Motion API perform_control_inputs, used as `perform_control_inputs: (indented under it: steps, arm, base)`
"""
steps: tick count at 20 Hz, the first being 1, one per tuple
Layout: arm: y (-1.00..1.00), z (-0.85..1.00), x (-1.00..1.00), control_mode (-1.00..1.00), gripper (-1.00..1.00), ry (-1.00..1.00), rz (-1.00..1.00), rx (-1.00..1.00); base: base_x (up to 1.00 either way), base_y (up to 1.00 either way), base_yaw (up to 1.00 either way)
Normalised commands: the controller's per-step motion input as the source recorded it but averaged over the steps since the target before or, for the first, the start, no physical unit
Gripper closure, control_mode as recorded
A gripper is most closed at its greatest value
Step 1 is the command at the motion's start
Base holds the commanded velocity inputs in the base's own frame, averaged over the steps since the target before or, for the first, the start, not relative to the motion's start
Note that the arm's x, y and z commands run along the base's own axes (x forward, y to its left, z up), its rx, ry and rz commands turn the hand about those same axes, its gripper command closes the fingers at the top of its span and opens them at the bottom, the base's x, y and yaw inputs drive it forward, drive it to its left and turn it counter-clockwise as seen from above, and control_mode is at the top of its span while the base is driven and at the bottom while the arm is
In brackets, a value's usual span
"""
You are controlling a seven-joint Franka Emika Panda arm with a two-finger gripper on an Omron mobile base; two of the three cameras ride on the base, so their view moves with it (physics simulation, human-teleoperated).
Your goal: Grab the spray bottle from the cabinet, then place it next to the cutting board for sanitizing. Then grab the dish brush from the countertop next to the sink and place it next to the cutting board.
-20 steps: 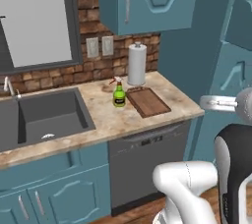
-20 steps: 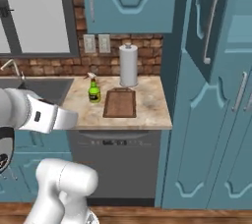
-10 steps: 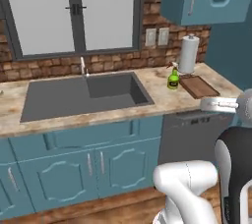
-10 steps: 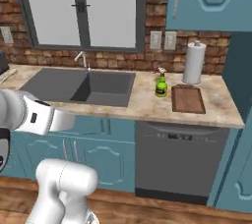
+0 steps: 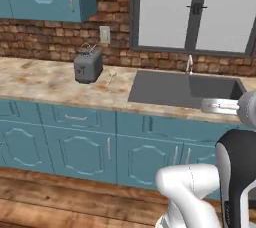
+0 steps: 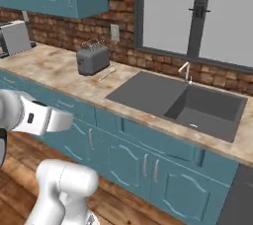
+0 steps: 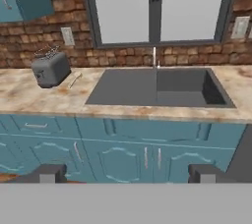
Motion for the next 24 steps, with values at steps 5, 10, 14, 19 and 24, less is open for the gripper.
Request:
perform_control_inputs:
  steps: [5, 10, 14, 19, 24]
  arm:
    - [0.0, 0.0, 0.0, 1.0, -1.0, 0.0, 0.0, 0.0]
    - [0.0, 0.0, 0.0, 1.0, -1.0, 0.0, 0.0, 0.0]
    - [0.0, 0.0, 0.0, 1.0, -1.0, 0.0, 0.0, 0.0]
    - [0.0, 0.0, 0.0, 1.0, -1.0, 0.0, 0.0, 0.0]
    - [0.0, 0.0, 0.0, 1.0, -1.0, 0.0, 0.0, 0.0]
  base:
    - [0.01, 0.73, 0.66]
    - [0.59, 0.06, 0.07]
    - [1.0, 0.26, -0.06]
    - [1.0, 0.93, -0.17]
    - [0.9, 0.93, -0.3]
